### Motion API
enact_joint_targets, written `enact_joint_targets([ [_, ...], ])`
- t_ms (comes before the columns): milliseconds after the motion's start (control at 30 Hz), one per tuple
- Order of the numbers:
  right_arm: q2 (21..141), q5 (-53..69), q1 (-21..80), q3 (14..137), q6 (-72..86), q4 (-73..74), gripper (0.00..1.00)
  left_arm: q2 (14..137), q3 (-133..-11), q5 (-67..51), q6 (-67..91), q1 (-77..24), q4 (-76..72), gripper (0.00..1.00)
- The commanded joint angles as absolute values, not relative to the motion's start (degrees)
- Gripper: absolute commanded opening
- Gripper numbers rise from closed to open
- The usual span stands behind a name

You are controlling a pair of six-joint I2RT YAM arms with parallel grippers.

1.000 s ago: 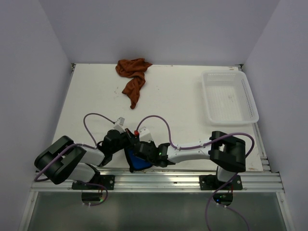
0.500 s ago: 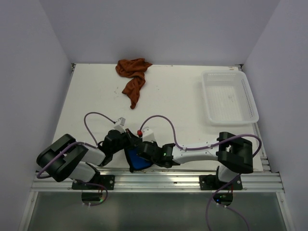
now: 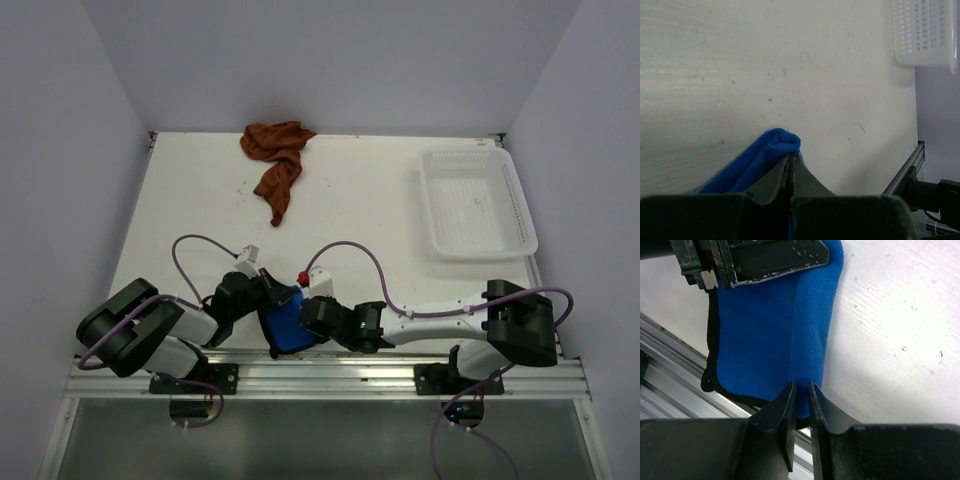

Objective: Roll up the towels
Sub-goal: Roll the towel

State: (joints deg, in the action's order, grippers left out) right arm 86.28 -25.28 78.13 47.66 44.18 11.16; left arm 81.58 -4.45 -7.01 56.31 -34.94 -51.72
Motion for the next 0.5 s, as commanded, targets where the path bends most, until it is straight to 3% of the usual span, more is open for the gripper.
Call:
enact_joint_targets([
  [0, 86.4, -24.9, 78.7, 47.2, 46.0, 9.6, 0.18, 82.1, -2.0, -3.9, 53.2, -35.0, -48.6, 0.0],
  [467, 91.8, -24.5, 82.7, 46.1, 48.3, 8.4, 0.13, 80.3, -0.7, -3.3, 53.3, -35.0, -47.6, 0.0],
])
